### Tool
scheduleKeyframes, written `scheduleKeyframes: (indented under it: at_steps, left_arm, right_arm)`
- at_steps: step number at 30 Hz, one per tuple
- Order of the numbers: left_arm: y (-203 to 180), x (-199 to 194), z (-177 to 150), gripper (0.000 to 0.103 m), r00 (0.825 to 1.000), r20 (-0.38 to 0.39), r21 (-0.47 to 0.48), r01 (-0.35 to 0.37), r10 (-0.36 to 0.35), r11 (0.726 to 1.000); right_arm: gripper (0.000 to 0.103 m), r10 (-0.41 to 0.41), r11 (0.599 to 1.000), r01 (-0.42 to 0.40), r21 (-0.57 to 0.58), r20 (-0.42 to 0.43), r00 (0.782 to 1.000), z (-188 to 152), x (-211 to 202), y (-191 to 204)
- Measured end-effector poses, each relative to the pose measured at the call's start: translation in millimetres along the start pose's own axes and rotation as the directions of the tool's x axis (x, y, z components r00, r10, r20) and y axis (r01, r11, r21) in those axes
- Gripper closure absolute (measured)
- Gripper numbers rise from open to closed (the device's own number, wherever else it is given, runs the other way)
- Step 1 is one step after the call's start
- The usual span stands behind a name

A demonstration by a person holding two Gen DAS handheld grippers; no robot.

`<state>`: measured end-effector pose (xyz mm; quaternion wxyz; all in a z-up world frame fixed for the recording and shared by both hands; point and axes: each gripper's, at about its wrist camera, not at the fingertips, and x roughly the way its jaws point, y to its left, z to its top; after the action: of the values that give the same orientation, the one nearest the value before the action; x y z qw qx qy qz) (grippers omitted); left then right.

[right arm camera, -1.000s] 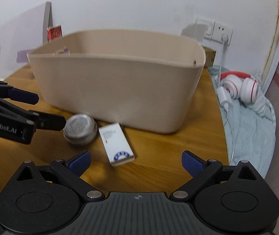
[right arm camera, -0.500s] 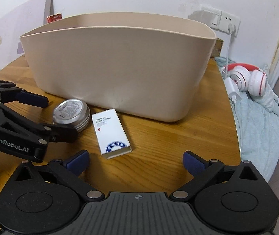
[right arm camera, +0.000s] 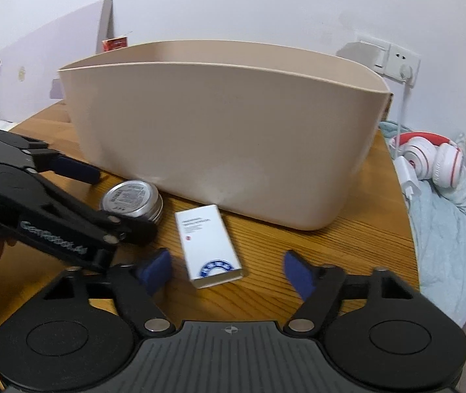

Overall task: Organize objects
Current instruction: 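Grasp the round metal tin with left tool while right tool grasps white card box, then drop the metal tin into the basket while right tool drops the white box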

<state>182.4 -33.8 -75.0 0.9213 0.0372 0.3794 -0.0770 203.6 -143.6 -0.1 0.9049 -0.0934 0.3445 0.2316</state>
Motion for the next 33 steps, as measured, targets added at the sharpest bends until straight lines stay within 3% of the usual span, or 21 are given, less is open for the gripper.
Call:
scheduleKeyframes:
  at_steps: [1, 3, 4, 5, 10, 18, 33]
  left_arm:
    - [-1, -3, -1, 0.026, 1.0, 0.006, 0.0, 0.0, 0.0, 1.0]
    - [-1, -6, -2, 0.037, 1.0, 0.011, 0.003, 0.002, -0.002, 1.0]
    - [-2, -9, -2, 0.046, 1.0, 0.013, 0.008, 0.007, -0.007, 1.0]
    - [3, -10, -3, 0.047, 1.0, 0.012, 0.01, 0.01, -0.01, 1.0]
    - [9, -17, -5, 0.047, 1.0, 0.0, 0.005, 0.01, -0.01, 1.0]
    - [15, -49, -18, 0.047, 1.0, 0.029, 0.017, 0.01, -0.011, 1.0]
    - [27, -112, 1, 0.047, 0.989, 0.145, 0.021, 0.02, -0.023, 1.0]
  right_arm:
    - [0.054, 0.009, 1.0, -0.009, 0.005, 0.001, 1.0, 1, -1, 1]
    - [0.067, 0.016, 1.0, -0.016, -0.001, -0.002, 1.0, 3, -2, 4]
    - [0.067, 0.013, 1.0, -0.013, -0.009, -0.004, 1.0, 4, -2, 6]
    - [0.067, 0.007, 1.0, -0.008, -0.016, -0.006, 1.0, 4, -3, 8]
    - [0.072, 0.009, 1.0, -0.009, -0.018, -0.013, 1.0, 4, -5, 11]
    - [0.073, -0.001, 0.998, 0.002, -0.062, 0.013, 1.0, -1, -33, 30]
    - [0.073, -0.036, 0.996, 0.051, -0.077, 0.183, 0.983, 19, -108, 36]
